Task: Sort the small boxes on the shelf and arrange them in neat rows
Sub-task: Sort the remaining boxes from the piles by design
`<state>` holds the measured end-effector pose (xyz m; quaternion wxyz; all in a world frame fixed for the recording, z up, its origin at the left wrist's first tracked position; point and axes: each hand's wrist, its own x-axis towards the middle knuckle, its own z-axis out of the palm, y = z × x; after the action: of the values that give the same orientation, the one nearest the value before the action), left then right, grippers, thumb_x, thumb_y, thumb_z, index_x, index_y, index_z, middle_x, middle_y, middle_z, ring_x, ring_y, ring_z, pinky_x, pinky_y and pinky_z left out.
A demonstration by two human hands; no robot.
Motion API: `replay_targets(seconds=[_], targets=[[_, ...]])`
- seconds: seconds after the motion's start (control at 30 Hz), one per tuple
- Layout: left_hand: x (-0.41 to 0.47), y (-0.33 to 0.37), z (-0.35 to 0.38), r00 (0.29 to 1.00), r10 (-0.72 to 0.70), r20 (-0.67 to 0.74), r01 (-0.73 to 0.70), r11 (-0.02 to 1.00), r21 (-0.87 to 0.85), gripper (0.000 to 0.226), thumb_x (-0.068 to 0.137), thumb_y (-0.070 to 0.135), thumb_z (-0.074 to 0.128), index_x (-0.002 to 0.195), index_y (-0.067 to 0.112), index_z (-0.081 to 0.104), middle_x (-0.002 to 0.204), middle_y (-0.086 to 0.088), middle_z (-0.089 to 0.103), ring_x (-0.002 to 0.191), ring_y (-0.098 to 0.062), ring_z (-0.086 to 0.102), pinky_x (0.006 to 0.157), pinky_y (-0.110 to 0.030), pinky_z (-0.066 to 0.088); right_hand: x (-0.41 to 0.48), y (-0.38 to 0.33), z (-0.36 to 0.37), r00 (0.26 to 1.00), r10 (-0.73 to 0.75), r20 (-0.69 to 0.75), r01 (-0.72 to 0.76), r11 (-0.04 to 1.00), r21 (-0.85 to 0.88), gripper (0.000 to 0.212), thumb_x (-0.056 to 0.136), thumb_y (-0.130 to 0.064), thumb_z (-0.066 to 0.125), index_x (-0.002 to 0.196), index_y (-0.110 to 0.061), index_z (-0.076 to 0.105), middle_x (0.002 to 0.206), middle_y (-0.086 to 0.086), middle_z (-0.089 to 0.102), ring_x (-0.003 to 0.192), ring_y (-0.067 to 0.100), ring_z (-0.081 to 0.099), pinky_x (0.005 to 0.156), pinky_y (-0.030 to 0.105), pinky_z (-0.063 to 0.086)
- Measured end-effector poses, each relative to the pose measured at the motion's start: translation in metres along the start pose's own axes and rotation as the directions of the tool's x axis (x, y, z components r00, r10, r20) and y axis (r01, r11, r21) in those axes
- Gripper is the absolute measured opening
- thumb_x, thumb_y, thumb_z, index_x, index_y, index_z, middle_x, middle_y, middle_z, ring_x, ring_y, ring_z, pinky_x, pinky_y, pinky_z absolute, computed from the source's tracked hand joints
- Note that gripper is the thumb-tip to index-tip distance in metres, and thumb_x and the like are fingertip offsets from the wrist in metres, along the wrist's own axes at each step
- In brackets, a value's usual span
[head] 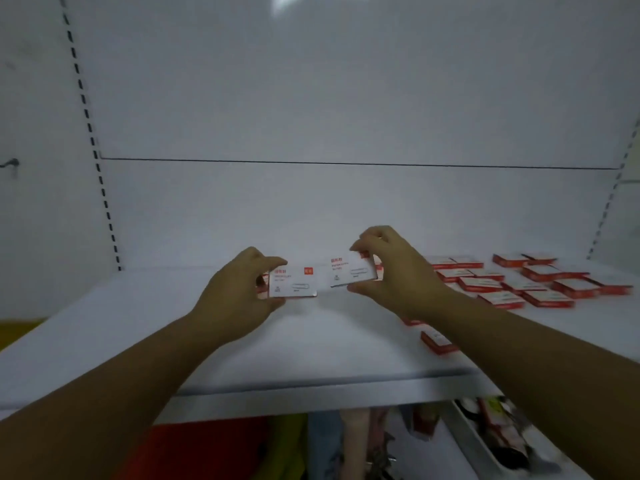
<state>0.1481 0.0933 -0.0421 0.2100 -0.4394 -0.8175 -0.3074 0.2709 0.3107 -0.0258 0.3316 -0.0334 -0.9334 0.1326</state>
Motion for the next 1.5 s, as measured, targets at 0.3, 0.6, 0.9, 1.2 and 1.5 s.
replay_targets(seconds=[0.3,0.6,0.9,1.2,1.5], targets=[[0.011,0.171,0.079,0.999,0.051,0.013,-0.050,0.998,-0.025,0.049,0.072,0.031,0.076,0.116,0.034,0.054,0.093,0.016,0.045,0.080,-0.003,0.050,0.064,-0.015,0.046,-0.096,0.101,-0.118,0.996,0.077,-0.034,-0.079,0.995,-0.058,0.050,0.072,-0.035,0.077,0.116,-0.025,0.056,0.114,-0.005,0.060,0.093,0.006,0.044,0.071,0.013,0.034],[0.035,0.271,0.136,0.997,0.041,0.071,-0.048,0.994,0.103,0.059,0.067,0.044,0.072,0.120,0.036,0.049,0.106,0.015,0.055,0.083,-0.006,0.052,0.064,-0.015,0.045,-0.147,0.196,-0.174,0.989,0.140,-0.043,-0.141,0.989,-0.036,0.052,0.072,-0.036,0.077,0.118,-0.026,0.056,0.115,-0.005,0.061,0.100,0.011,0.053,0.081,0.020,0.041],[0.102,0.302,0.200,0.954,0.187,0.232,-0.209,0.975,0.074,0.056,0.069,0.052,0.067,0.120,0.037,0.050,0.110,0.015,0.058,0.086,-0.005,0.050,0.061,-0.012,0.040,-0.137,0.286,-0.225,0.966,0.238,-0.097,-0.243,0.969,-0.042,0.056,0.068,-0.036,0.080,0.118,-0.026,0.058,0.107,-0.012,0.052,0.098,0.006,0.050,0.073,0.016,0.045],[0.148,0.350,0.271,0.904,0.184,0.386,-0.216,0.976,0.040,0.051,0.074,0.050,0.067,0.120,0.032,0.055,0.114,0.012,0.061,0.091,-0.006,0.054,0.072,-0.017,0.044,-0.158,0.394,-0.264,0.876,0.482,-0.023,-0.482,0.876,0.015,0.055,0.071,-0.030,0.079,0.120,-0.025,0.056,0.109,-0.010,0.055,0.093,0.008,0.053,0.065,0.017,0.050],[0.177,0.424,0.342,0.829,0.076,0.554,-0.239,0.944,0.227,0.052,0.077,0.051,0.064,0.122,0.026,0.056,0.113,0.005,0.058,0.097,-0.011,0.055,0.082,-0.022,0.044,-0.149,0.485,-0.253,0.864,0.409,0.294,-0.423,0.906,-0.018,0.055,0.067,-0.037,0.080,0.117,-0.029,0.058,0.098,-0.018,0.051,0.086,0.003,0.053,0.061,0.011,0.040]])
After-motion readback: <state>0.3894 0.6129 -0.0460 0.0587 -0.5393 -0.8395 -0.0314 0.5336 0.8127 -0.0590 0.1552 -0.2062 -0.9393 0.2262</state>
